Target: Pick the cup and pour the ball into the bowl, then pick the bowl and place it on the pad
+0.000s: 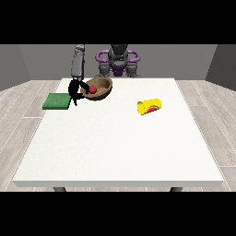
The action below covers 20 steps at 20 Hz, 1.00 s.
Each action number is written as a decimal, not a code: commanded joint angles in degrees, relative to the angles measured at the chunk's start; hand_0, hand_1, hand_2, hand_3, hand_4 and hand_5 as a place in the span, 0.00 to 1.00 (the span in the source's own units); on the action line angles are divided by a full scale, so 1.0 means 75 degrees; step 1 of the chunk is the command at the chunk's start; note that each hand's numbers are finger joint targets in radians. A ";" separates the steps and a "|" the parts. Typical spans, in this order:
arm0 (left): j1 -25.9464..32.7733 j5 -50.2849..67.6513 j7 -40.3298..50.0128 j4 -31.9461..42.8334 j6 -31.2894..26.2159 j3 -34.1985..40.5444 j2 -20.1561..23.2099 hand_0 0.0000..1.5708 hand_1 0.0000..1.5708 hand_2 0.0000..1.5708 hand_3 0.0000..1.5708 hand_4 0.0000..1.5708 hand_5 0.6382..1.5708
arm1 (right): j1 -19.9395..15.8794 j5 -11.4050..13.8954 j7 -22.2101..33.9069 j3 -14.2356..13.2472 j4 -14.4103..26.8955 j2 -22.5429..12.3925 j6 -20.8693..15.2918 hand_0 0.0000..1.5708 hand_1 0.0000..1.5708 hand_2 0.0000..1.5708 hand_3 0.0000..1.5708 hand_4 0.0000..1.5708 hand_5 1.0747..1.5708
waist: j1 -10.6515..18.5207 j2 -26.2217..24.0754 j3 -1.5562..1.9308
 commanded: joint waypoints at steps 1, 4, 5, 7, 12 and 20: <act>0.0435 -0.0135 -0.0039 0.0306 -0.0044 0.0054 0.0050 0.00 0.00 0.00 0.00 0.76 0.95 | 0.0074 0.0460 0.1796 0.0025 0.0109 -0.1542 -0.0191 1.00 1.00 1.00 0.68 0.65 0.97 | -0.0412 -0.0406 -0.0027; 0.0647 -0.0141 -0.0274 0.0866 -0.0210 0.0309 0.0332 0.00 0.00 0.00 0.00 0.76 0.97 | -0.0335 0.0616 0.2976 0.0378 -0.0318 -0.1822 0.0048 1.00 1.00 1.00 0.62 0.67 0.97 | -0.0820 -0.0663 -0.0010; 0.0738 -0.0157 -0.0495 0.0953 -0.0267 0.0440 0.0456 0.00 0.00 0.00 0.00 0.76 0.97 | -0.0350 0.0525 0.2954 0.0295 -0.0334 -0.2341 0.0653 1.00 1.00 1.00 0.62 0.67 0.97 | -0.0942 -0.0459 -0.0005; 0.0996 -0.0360 -0.0766 0.1047 -0.0199 0.0324 0.0286 0.00 0.00 0.00 0.00 0.77 0.96 | -0.0733 0.0796 0.3702 0.0534 -0.0591 -0.2448 0.0428 1.00 1.00 1.00 0.53 0.66 0.98 | -0.0971 -0.0641 0.0001; 0.0979 -0.0285 -0.0843 0.1472 -0.0273 0.0601 0.0828 0.00 0.00 0.00 0.00 0.76 0.97 | -0.0848 0.0353 0.3852 0.0092 -0.0792 -0.3141 0.1352 1.00 1.00 1.00 0.43 0.68 0.99 | -0.1505 -0.0547 0.0013; 0.0874 -0.0036 -0.1265 0.1356 -0.0408 0.0526 0.0836 0.00 0.00 0.00 0.00 0.77 0.98 | -0.1369 0.0116 0.3587 -0.0692 -0.0015 -0.3936 0.1712 1.00 1.00 1.00 0.37 0.70 0.99 | -0.1035 0.0244 0.0019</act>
